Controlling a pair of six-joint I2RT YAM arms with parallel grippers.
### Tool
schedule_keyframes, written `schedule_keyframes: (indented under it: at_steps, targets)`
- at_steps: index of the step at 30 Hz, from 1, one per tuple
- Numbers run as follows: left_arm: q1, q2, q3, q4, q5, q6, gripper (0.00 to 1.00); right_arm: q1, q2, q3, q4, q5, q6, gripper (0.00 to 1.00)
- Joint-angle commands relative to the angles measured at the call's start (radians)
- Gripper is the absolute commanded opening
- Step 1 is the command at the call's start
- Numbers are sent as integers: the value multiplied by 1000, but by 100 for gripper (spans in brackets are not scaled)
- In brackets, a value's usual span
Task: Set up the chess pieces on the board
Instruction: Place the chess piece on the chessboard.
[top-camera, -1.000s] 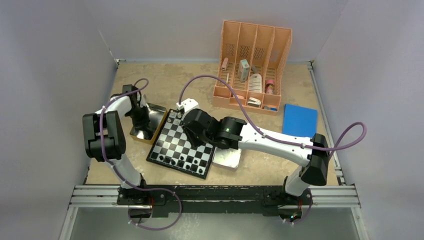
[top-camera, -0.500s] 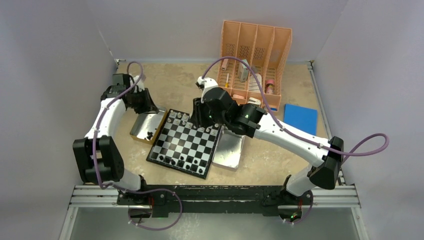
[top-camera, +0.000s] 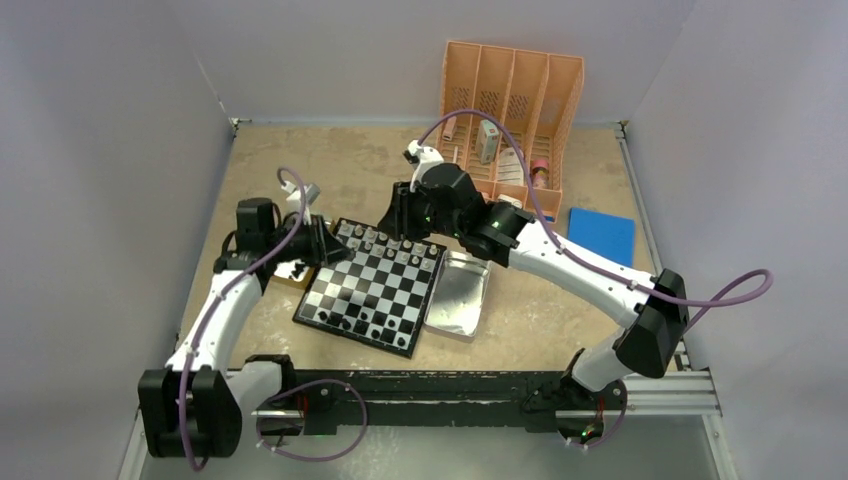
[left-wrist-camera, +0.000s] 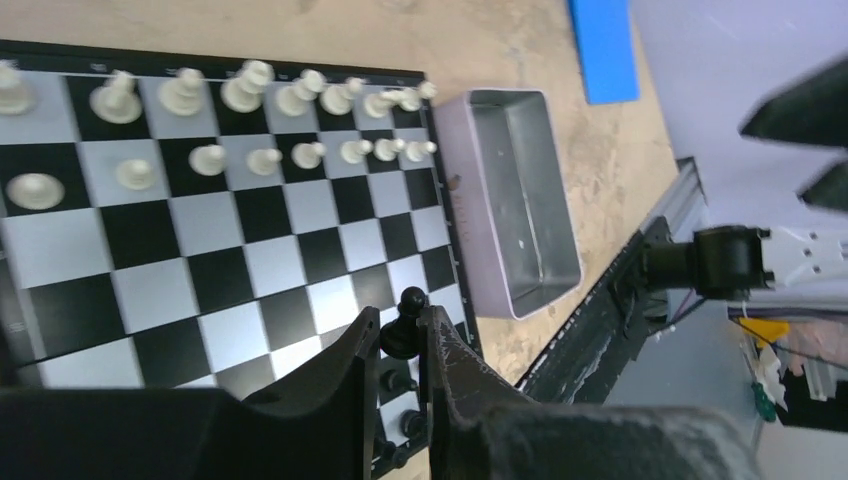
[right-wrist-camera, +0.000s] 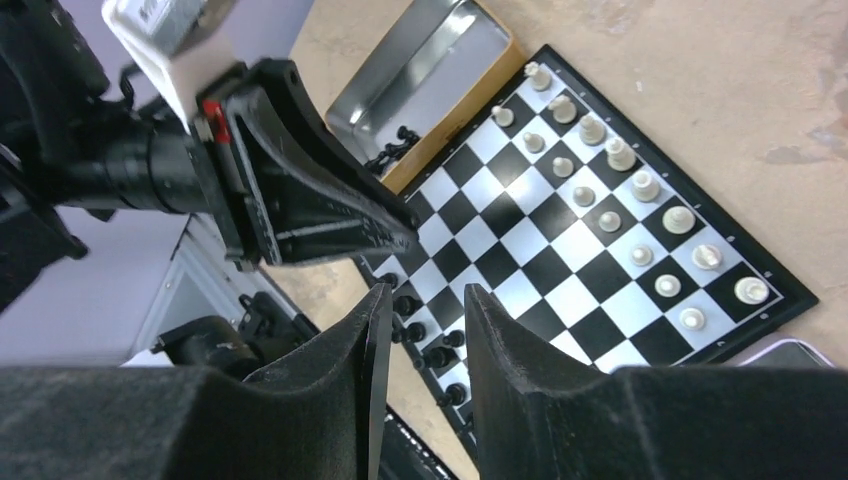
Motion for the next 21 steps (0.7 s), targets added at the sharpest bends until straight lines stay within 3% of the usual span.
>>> schedule_keyframes:
  at_steps: [1, 7, 14, 21]
  targets:
    - [-2, -118, -89, 252, 214, -8, 1, -1, 2, -3, 47, -110, -17, 35]
    - [-40, -180, -57, 223, 161, 13, 0, -2, -44, -88, 74, -140, -20, 34]
    - [-43, -248, -167, 430, 253, -146, 0, -1, -48, -69, 115, -173, -35, 36]
    - [-43, -295, -241, 519, 192, -78, 0, -1, -22, -46, 122, -201, -26, 36]
